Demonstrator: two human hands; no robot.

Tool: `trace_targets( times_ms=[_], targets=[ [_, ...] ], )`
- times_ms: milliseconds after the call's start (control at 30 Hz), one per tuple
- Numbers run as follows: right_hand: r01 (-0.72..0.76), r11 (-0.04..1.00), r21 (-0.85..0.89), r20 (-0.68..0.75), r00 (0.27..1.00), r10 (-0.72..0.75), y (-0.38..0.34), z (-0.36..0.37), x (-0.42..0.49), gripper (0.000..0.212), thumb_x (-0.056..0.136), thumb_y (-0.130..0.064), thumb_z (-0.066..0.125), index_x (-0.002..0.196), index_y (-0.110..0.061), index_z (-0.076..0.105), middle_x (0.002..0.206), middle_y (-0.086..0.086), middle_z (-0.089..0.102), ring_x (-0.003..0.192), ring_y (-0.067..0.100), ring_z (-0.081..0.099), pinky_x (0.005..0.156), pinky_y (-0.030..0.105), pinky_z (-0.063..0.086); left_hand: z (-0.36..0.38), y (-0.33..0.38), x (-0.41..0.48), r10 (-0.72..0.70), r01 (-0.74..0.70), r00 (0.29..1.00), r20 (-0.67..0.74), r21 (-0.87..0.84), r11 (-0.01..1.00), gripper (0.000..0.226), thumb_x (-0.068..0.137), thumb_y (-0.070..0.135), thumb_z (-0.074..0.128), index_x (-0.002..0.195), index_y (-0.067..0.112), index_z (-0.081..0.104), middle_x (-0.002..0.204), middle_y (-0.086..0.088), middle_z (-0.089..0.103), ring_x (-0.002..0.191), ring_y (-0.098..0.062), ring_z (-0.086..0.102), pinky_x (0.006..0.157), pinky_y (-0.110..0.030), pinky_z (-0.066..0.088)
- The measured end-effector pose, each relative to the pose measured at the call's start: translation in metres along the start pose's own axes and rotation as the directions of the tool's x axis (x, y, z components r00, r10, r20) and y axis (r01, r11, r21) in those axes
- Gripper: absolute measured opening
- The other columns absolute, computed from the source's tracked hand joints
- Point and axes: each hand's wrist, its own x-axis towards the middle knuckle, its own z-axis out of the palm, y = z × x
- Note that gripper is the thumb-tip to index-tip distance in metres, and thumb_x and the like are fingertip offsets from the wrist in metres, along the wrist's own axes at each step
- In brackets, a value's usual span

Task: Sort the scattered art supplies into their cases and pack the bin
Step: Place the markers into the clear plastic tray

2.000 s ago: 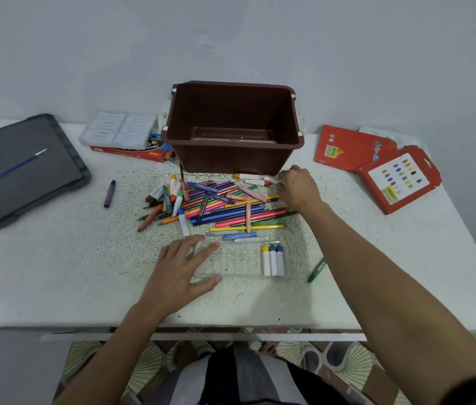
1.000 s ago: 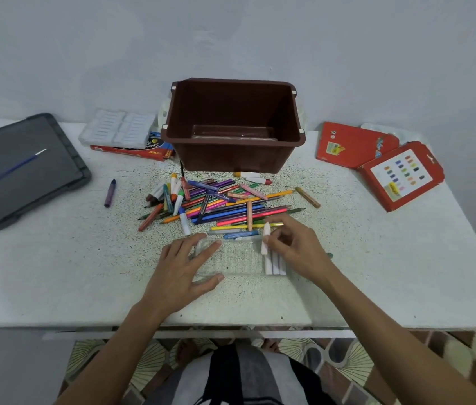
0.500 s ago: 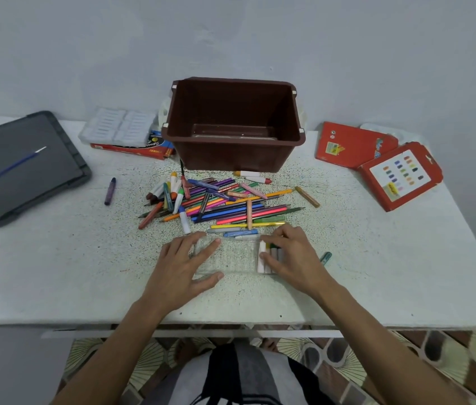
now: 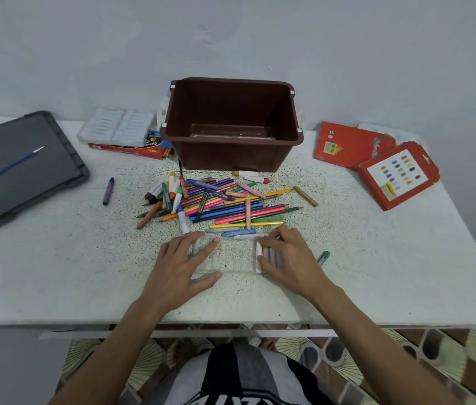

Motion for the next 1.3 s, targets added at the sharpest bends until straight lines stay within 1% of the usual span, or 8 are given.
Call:
trace_targets(
  times_ms=[267,367,533,700,833,1033,1167,1300],
  targets=[
    [0.051,0.97,-0.236,0.031,0.998,-0.045,-0.007,0.0,-0.001,0.036,0.082,-0.036,0.069,0.108,-0.012,0.071,0.093,0.004,0.058,0.08,0.022,0.051,0.063,0.034,0.049,-0.001,0.0,0.0,0.004,-0.004,1.0,0.004,0.007,1.0,0.068,0.092,0.071,0.034,0.145,0.031,0.047,0.141,-0.003,0.046,0.122,-0.025,0.046,0.096,-0.046,0.041],
    [0.05,0.973,-0.227,0.008,0.999,-0.049,-0.007,0.001,-0.002,0.039,0.082,-0.038,0.068,0.113,-0.014,0.069,0.093,0.003,0.057,0.08,0.02,0.05,0.064,0.033,0.047,-0.001,0.001,0.0,0.003,-0.004,1.0,0.01,0.007,1.0,0.069,0.093,0.072,0.029,0.145,0.031,0.047,0.142,-0.003,0.045,0.122,-0.025,0.045,0.097,-0.046,0.04],
    [0.049,0.976,-0.212,0.006,0.999,-0.049,-0.003,0.003,-0.003,0.038,0.082,-0.04,0.067,0.113,-0.017,0.069,0.094,0.002,0.056,0.081,0.018,0.05,0.065,0.032,0.049,0.0,0.0,0.0,0.003,-0.003,1.0,0.006,-0.001,1.0,0.067,0.091,0.069,0.038,0.144,0.03,0.048,0.141,-0.004,0.046,0.122,-0.026,0.045,0.097,-0.047,0.041],
    [0.022,0.991,-0.131,-0.008,1.0,-0.023,-0.002,0.0,0.008,0.042,0.085,-0.05,0.054,0.111,-0.02,0.069,0.093,0.002,0.054,0.08,0.018,0.05,0.064,0.032,0.046,0.0,0.0,0.0,0.001,-0.001,1.0,0.005,-0.003,1.0,0.066,0.09,0.068,0.04,0.144,0.031,0.047,0.142,-0.002,0.045,0.123,-0.025,0.045,0.097,-0.046,0.039],
    [-0.054,0.997,-0.06,-0.106,0.993,0.047,0.002,-0.005,0.036,0.028,0.092,-0.031,0.059,0.109,-0.012,0.068,0.095,0.004,0.058,0.085,0.019,0.053,0.069,0.031,0.046,0.0,0.0,0.0,-0.01,0.01,1.0,-0.002,-0.028,1.0,0.066,0.09,0.069,0.041,0.144,0.032,0.047,0.143,-0.001,0.045,0.124,-0.024,0.044,0.098,-0.045,0.039],
    [-0.169,0.981,-0.09,-0.195,0.969,0.149,0.019,-0.012,0.097,0.025,0.096,-0.016,0.055,0.115,-0.004,0.067,0.101,0.013,0.063,0.088,0.028,0.058,0.071,0.033,0.044,0.001,0.0,0.0,-0.012,0.011,1.0,-0.017,-0.052,0.999,0.064,0.089,0.069,0.043,0.142,0.033,0.049,0.142,0.001,0.045,0.124,-0.022,0.043,0.098,-0.043,0.038],
    [-0.235,0.96,-0.15,-0.189,0.96,0.205,0.033,-0.012,0.128,0.025,0.097,-0.012,0.051,0.115,-0.004,0.067,0.105,0.017,0.064,0.089,0.035,0.06,0.072,0.038,0.048,0.003,0.0,0.0,-0.006,0.004,0.999,-0.032,-0.065,0.998,0.064,0.089,0.069,0.045,0.141,0.033,0.05,0.141,0.001,0.046,0.124,-0.021,0.043,0.098,-0.041,0.037],
    [-0.261,0.952,-0.157,-0.115,0.963,0.245,0.043,-0.011,0.146,0.029,0.096,-0.016,0.051,0.12,-0.015,0.067,0.114,0.017,0.063,0.096,0.038,0.061,0.081,0.042,0.054,0.004,-0.002,0.0,-0.006,0.004,0.999,-0.037,-0.064,0.998,0.064,0.09,0.069,0.045,0.142,0.033,0.049,0.142,0.001,0.046,0.125,-0.021,0.043,0.1,-0.04,0.035]
  ],
)
